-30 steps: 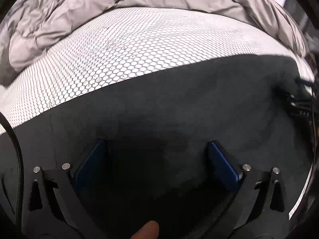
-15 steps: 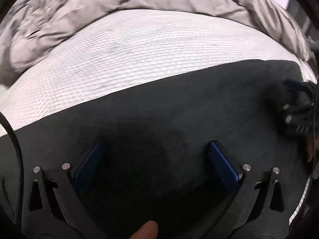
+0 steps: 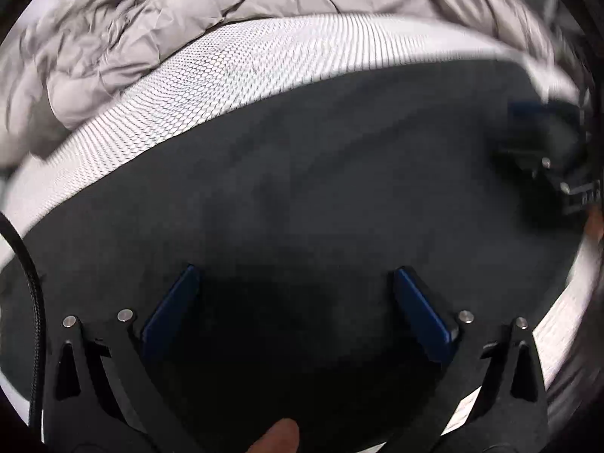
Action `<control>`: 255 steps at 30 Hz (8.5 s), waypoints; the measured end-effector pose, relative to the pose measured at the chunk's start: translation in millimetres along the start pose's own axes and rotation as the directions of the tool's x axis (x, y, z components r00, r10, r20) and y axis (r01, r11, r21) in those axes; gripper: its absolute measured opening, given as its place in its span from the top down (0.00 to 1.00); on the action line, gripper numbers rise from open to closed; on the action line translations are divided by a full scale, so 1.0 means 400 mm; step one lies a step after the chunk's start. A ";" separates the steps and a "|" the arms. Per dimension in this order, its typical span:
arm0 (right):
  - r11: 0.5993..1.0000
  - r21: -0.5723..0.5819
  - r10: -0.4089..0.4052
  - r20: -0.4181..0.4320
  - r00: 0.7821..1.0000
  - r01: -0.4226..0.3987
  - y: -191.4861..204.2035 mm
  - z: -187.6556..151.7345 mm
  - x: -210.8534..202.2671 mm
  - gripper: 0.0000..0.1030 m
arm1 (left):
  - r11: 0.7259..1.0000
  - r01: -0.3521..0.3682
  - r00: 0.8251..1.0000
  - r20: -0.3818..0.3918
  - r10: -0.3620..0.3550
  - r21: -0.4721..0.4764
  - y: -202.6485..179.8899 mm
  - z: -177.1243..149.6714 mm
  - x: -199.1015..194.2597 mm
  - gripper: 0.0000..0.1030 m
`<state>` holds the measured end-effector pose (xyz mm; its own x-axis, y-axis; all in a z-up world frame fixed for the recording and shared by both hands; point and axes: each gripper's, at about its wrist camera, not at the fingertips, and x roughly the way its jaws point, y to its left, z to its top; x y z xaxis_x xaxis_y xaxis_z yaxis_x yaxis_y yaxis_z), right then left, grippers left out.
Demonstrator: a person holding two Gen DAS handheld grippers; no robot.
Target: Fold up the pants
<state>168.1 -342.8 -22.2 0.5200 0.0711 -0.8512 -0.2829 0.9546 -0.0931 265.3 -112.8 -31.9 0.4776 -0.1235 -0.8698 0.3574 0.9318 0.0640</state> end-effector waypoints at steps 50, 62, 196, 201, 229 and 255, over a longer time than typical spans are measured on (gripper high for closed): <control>0.997 0.016 -0.069 -0.013 0.998 0.069 0.095 0.058 0.043 0.00 | 0.958 -0.021 0.999 -0.046 0.008 -0.285 0.208 0.148 0.137 0.57; 0.990 0.074 -0.115 -0.039 0.993 0.118 0.015 0.014 0.029 0.00 | 0.898 -0.114 0.993 -0.013 0.120 -0.424 0.375 0.000 0.022 0.61; 0.499 0.793 -0.010 0.409 0.913 -0.349 -0.596 -0.439 -0.165 0.85 | 0.951 0.295 0.951 0.064 -0.301 0.094 -0.159 -0.077 -0.109 0.12; 0.678 0.631 0.001 0.512 0.859 -0.376 -0.452 -0.308 -0.296 0.88 | 0.961 0.273 0.956 0.121 -0.268 -0.032 -0.037 -0.054 -0.109 0.12; 0.824 0.297 0.421 0.247 0.872 -0.482 -0.170 0.002 -0.067 0.16 | 0.764 0.561 0.822 0.103 -0.560 -0.320 0.092 -0.038 -0.024 0.30; 0.917 0.238 0.312 0.078 0.947 -0.321 -0.099 -0.027 0.021 0.15 | 0.648 0.603 0.792 0.250 -0.557 -0.466 0.069 -0.007 0.016 0.91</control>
<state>174.9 -383.3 -31.4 0.4674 0.3875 -0.7946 -0.2349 0.9209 0.3110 275.8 -86.8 -37.0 0.3803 -0.7020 -0.6021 0.1457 0.6884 -0.7105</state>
